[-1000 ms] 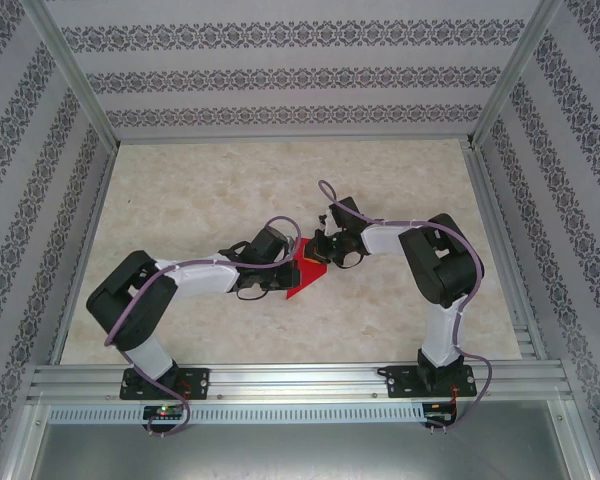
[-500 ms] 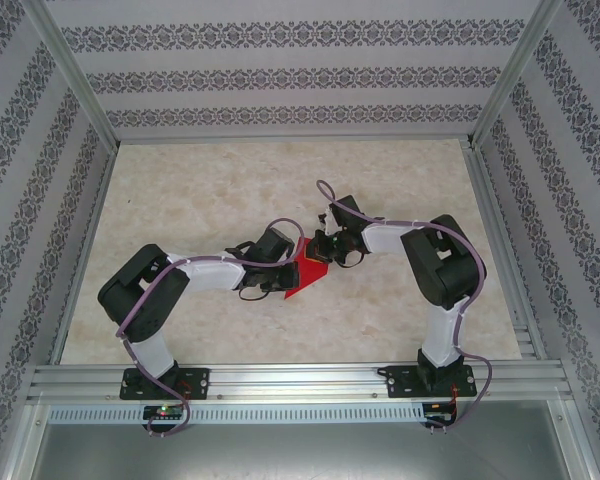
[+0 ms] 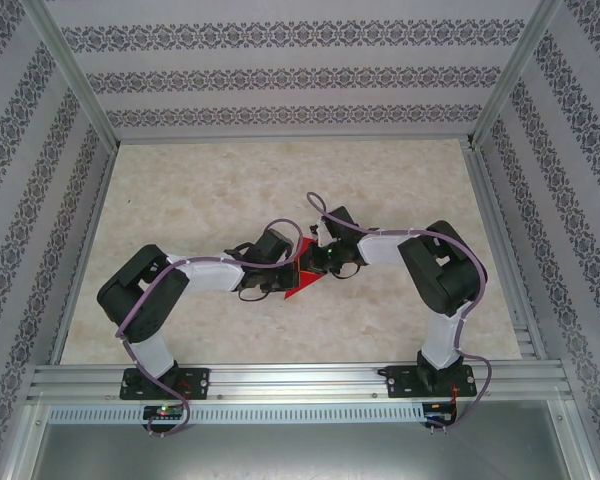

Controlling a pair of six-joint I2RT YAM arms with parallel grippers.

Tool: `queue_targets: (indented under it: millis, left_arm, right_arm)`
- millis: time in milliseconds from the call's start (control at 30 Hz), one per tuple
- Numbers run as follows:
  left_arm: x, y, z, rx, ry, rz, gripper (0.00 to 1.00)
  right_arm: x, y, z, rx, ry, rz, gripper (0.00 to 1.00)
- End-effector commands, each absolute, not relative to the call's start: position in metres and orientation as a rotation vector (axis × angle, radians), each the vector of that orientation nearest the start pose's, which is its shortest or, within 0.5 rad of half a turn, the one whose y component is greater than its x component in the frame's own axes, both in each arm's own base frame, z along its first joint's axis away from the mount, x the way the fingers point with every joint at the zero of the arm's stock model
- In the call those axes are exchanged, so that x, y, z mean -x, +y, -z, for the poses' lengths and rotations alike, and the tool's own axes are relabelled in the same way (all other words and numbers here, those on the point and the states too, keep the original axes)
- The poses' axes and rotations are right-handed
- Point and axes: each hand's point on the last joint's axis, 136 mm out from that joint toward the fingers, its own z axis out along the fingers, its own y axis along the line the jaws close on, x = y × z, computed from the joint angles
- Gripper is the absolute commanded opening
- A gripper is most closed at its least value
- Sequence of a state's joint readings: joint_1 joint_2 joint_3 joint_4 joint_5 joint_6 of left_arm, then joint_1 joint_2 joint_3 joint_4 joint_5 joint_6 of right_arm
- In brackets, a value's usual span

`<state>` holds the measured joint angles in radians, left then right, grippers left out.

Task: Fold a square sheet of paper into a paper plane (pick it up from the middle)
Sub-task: Fourth fold the wing at the center of the table.

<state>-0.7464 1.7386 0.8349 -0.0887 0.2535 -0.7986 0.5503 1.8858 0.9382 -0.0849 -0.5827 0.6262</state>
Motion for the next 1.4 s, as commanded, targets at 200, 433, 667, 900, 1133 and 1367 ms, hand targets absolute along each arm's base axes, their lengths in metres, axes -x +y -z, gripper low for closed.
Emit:
queue_targets:
  millis: [200, 433, 667, 900, 1133, 1367]
  left_arm:
    - [-0.225, -0.264, 0.022, 0.04, 2.97, 0.678, 0.0]
    - [-0.214, -0.257, 0.031, 0.052, 3.012, 0.695, 0.0]
    - [-0.217, -0.264, 0.026, 0.025, 3.0, 0.732, 0.0]
    - [-0.222, -0.27, 0.019, 0.003, 2.973, 0.764, 0.0]
    - [-0.249, -0.303, -0.046, -0.045, 2.778, 0.977, 0.07]
    - [-0.259, -0.3, -0.082, -0.029, 2.664, 0.99, 0.2]
  right_arm:
    - [-0.339, 0.245, 0.004, -0.046, 2.781, -0.964, 0.01]
    - [-0.377, 0.214, 0.011, -0.178, 2.766, -0.873, 0.01]
    - [-0.414, 0.185, 0.001, -0.331, 2.732, -0.773, 0.01]
    - [-0.431, 0.185, -0.037, -0.31, 2.661, -0.798, 0.01]
    - [-0.382, 0.214, -0.074, -0.193, 2.619, -0.929, 0.19]
    - [-0.326, 0.26, -0.071, -0.044, 2.668, -1.017, 0.17]
